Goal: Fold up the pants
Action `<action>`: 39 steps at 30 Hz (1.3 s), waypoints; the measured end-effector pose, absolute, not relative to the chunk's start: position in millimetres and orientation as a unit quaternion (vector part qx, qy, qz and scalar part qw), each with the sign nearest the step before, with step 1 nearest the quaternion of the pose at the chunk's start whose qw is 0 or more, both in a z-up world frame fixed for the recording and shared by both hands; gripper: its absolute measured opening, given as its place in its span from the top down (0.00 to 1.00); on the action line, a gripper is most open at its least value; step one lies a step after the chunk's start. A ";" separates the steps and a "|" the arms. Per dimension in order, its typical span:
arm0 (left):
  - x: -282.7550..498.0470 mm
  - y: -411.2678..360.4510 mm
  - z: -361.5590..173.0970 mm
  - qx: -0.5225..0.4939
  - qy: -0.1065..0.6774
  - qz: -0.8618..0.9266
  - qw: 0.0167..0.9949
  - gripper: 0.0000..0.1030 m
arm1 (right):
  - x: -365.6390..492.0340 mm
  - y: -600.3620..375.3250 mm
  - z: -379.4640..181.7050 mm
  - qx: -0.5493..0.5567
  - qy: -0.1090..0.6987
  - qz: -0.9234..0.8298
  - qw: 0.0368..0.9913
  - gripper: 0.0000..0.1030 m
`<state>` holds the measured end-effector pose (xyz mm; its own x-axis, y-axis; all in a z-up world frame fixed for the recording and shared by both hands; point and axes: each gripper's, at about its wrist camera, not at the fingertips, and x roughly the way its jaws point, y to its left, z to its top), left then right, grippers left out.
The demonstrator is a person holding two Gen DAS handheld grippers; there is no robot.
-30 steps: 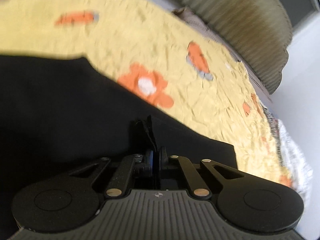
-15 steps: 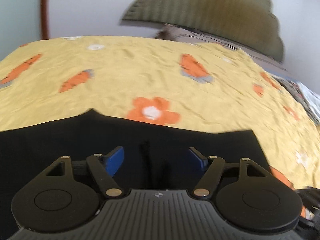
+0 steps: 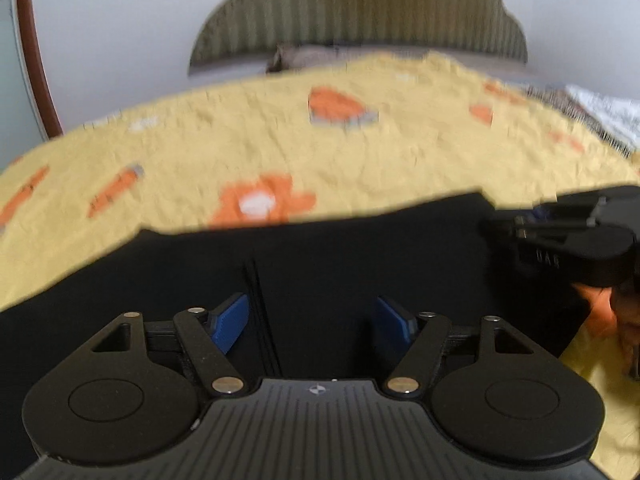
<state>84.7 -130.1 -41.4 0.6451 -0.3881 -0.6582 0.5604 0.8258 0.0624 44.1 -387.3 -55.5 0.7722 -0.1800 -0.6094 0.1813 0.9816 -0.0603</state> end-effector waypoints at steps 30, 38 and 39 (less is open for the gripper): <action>74.4 -129.9 -49.6 0.173 0.351 -0.215 0.895 0.15 | -10.7 -317.6 -55.2 -0.042 0.324 -0.132 0.936 0.76; 70.5 -120.1 -46.5 0.171 0.356 -0.209 0.895 0.15 | -9.6 -303.3 -60.1 -0.074 0.324 -0.133 0.934 0.64; 70.2 -117.1 -44.6 0.165 0.355 -0.206 0.897 0.15 | -12.5 -306.1 -57.3 -0.066 0.316 -0.138 0.937 0.62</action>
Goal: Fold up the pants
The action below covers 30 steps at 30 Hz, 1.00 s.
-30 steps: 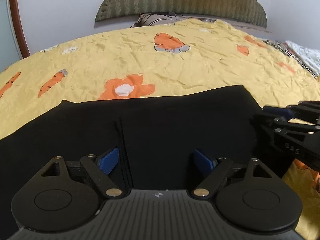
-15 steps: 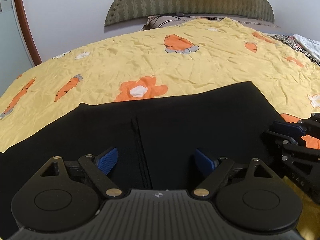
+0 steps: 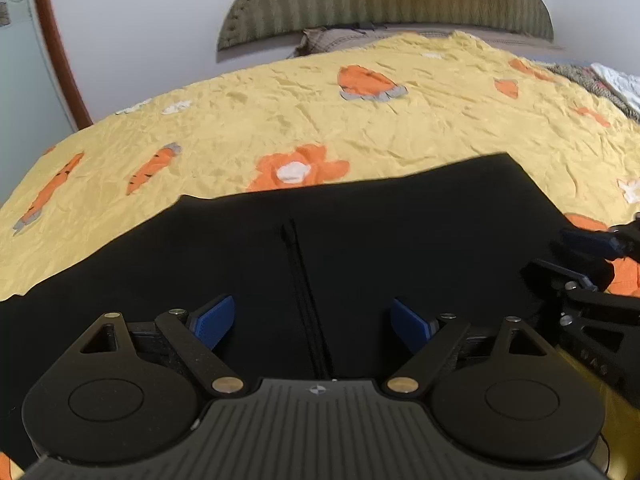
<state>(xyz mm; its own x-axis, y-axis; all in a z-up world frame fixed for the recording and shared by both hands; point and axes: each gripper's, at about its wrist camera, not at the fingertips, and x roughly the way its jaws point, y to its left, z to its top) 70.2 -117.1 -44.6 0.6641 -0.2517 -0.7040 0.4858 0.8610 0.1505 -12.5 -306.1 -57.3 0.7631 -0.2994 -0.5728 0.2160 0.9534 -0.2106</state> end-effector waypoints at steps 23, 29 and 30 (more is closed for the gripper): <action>51.0 -71.3 -10.3 0.167 0.290 -0.145 0.931 0.07 | -30.6 -310.4 -29.8 -0.010 0.257 -0.100 0.961 0.38; 80.1 63.3 19.9 0.024 0.368 -0.039 0.929 0.08 | -6.5 -201.9 -23.4 -0.157 0.222 0.010 0.962 0.19; 81.5 87.0 23.6 0.000 0.373 -0.022 0.928 0.08 | -2.6 -185.5 -25.1 -0.173 0.222 0.027 0.959 0.19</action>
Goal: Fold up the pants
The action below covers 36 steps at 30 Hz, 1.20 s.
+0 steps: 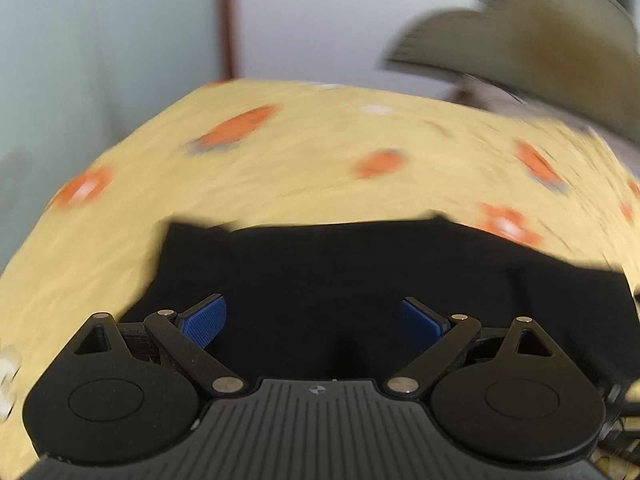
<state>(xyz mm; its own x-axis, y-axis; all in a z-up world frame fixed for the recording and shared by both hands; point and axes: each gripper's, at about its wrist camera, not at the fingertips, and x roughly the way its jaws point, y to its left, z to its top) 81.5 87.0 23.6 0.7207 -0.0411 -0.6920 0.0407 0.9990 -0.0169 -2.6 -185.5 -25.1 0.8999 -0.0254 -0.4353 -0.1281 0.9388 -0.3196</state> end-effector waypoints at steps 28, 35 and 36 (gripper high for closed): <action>96.4 238.2 -20.5 -0.251 0.458 0.025 0.852 0.04 | 46.2 65.5 -88.1 -0.459 0.101 0.184 0.863 0.43; 112.5 262.6 -40.9 -0.377 0.465 0.000 0.801 0.04 | 60.8 84.8 -98.4 -0.478 0.101 0.204 0.848 0.85; 114.0 264.0 -41.5 -0.388 0.465 -0.005 0.796 0.01 | 61.3 82.7 -95.4 -0.469 0.100 0.206 0.853 0.89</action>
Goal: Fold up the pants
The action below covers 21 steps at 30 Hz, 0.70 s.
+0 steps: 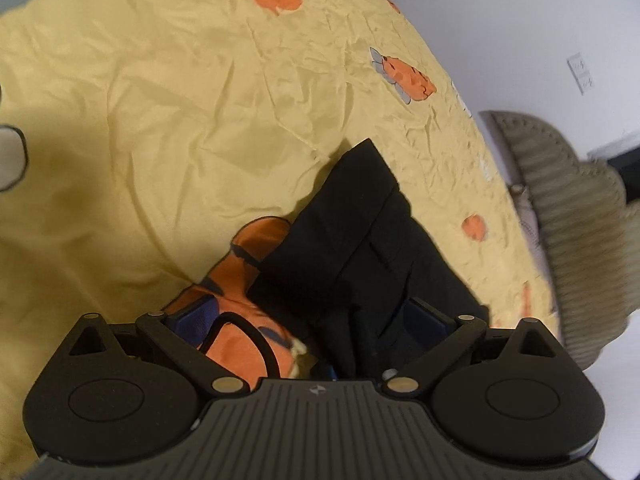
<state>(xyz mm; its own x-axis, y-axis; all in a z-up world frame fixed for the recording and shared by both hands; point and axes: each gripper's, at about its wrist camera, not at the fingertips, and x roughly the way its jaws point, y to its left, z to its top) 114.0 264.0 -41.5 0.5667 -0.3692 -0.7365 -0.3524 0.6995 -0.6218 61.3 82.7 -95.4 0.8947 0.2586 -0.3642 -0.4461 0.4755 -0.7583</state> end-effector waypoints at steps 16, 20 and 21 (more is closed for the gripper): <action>165.8 257.2 -66.1 -0.509 0.455 -0.068 0.727 0.75 | 93.3 29.5 -29.6 -0.222 0.190 0.281 0.914 0.89; 161.9 252.8 -58.0 -0.472 0.445 -0.066 0.758 0.82 | 81.5 -9.5 -9.6 -0.139 0.191 0.342 0.909 0.88; 159.2 250.9 -54.0 -0.455 0.440 -0.066 0.771 0.82 | 83.8 -25.1 -3.1 -0.092 0.196 0.343 0.914 0.88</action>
